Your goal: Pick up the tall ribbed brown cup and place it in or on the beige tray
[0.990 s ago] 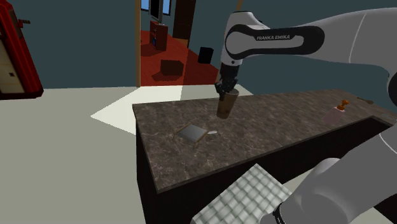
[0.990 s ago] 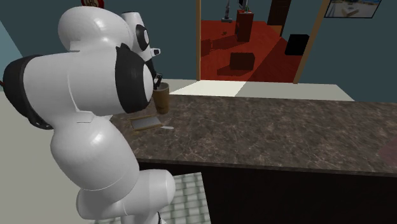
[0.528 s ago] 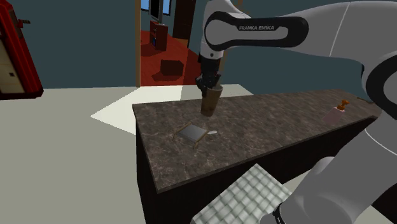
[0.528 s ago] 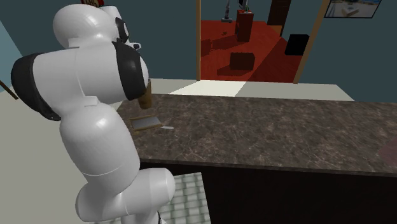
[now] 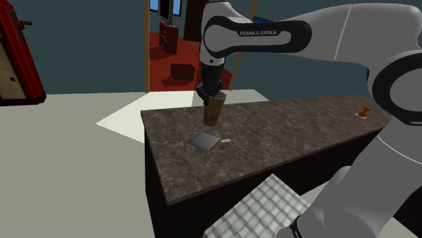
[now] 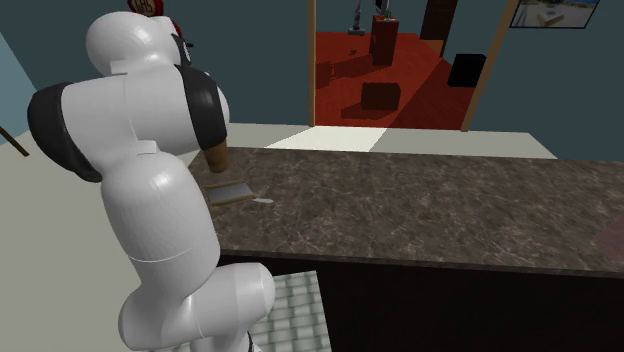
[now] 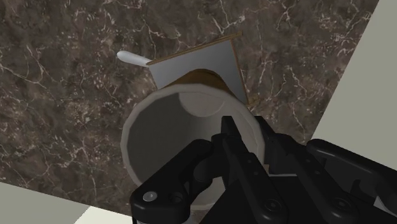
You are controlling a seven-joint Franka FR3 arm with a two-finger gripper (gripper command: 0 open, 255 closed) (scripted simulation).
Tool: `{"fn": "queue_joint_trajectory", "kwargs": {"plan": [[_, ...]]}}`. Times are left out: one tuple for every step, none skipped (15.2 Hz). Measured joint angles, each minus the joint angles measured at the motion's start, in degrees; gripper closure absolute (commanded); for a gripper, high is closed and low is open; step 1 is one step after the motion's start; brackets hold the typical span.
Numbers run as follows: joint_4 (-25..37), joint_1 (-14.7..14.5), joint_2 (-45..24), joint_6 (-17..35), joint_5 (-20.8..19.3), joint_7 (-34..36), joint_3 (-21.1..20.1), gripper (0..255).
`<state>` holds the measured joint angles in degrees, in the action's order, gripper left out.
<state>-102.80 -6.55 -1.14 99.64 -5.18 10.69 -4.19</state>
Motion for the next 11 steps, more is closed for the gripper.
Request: {"fn": "queue_joint_trajectory", "kwargs": {"plan": [[-0.8,0.0,-0.1,0.9,0.0,0.1,0.0,255],[-1.7,0.0,0.0,1.7,0.0,0.2,0.0,255],[-2.2,0.0,-0.2,2.4,0.0,0.3,0.0,255],[-2.7,0.0,-0.3,3.0,-0.1,0.3,0.0,255],[-3.4,0.0,-0.3,3.7,-0.1,0.4,0.0,255],[-4.2,0.0,-0.4,4.5,-0.1,0.4,0.0,255],[-4.8,0.0,-0.6,5.3,-0.2,0.6,0.0,255],[-5.3,-0.1,-0.8,6.0,-0.2,0.7,-0.1,255],[-5.8,0.0,-1.0,6.8,-0.2,0.8,0.0,255],[-6.6,0.0,-1.0,7.5,-0.2,0.8,0.0,255],[-7.2,0.1,-1.2,8.4,-0.3,0.7,0.1,255]]}}
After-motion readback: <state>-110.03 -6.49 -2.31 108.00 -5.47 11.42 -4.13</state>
